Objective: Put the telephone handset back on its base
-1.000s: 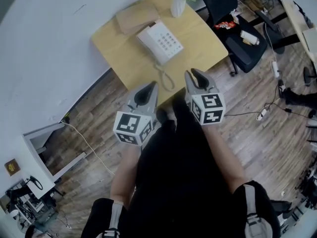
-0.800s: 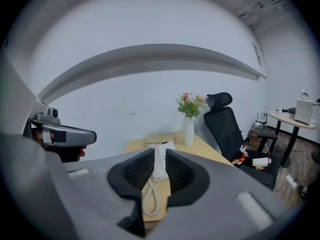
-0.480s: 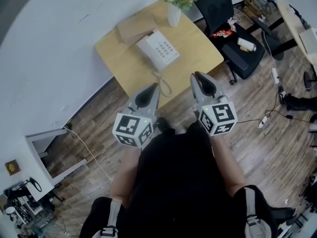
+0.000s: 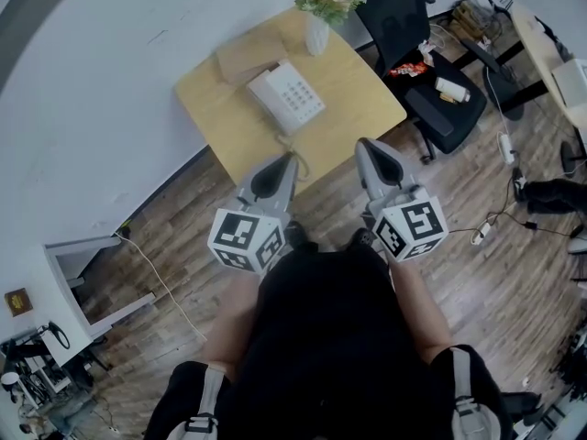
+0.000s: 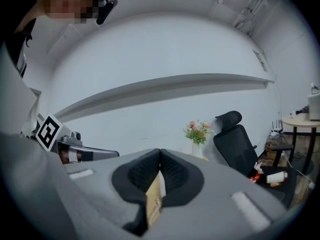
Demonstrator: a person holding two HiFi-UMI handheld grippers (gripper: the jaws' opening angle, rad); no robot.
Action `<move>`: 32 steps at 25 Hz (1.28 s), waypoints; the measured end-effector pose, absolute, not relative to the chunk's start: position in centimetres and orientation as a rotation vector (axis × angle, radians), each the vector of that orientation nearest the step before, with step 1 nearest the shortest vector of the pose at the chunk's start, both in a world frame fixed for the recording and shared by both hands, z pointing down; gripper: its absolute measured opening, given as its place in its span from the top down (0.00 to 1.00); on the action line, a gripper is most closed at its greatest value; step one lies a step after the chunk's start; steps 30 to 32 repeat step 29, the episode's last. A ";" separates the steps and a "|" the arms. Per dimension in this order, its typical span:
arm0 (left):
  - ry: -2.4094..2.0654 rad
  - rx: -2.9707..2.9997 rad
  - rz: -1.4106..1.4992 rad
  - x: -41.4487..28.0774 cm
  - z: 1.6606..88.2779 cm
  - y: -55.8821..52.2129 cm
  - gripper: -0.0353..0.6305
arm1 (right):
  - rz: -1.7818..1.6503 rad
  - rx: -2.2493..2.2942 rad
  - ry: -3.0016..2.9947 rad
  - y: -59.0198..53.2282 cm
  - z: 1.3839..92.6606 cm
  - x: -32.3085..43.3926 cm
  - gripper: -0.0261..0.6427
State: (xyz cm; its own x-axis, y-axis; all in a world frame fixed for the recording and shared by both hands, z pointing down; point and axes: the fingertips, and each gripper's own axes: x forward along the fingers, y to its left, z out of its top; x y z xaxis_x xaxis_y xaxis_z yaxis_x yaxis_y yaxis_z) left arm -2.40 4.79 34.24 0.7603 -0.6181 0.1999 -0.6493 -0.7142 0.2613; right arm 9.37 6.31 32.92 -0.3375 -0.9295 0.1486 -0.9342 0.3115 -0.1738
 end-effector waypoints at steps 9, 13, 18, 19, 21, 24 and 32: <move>-0.972 2.654 0.135 -2.0 33.8 4.8 0.93 | 0.331 1.748 -2.530 6.6 32.8 8.6 0.96; -0.971 2.657 0.147 -2.0 33.9 4.6 0.93 | 0.331 1.758 -2.529 6.6 32.7 8.6 0.96; -0.971 2.667 0.155 -2.7 33.8 4.6 0.93 | 0.332 1.775 -2.524 6.4 32.7 8.3 0.96; -0.974 2.666 0.155 -2.9 33.8 4.6 0.93 | 0.329 1.776 -2.526 6.3 32.6 8.2 0.96; -0.976 2.664 0.154 -3.2 33.8 4.5 0.93 | 0.327 1.773 -2.523 6.3 32.7 7.9 0.96; -0.975 2.664 0.155 -3.4 33.9 4.5 0.93 | 0.325 1.770 -2.519 6.2 32.7 7.8 0.96; -0.972 2.660 0.166 -4.3 34.1 4.4 0.93 | 0.325 1.778 -2.510 6.0 32.6 7.2 0.96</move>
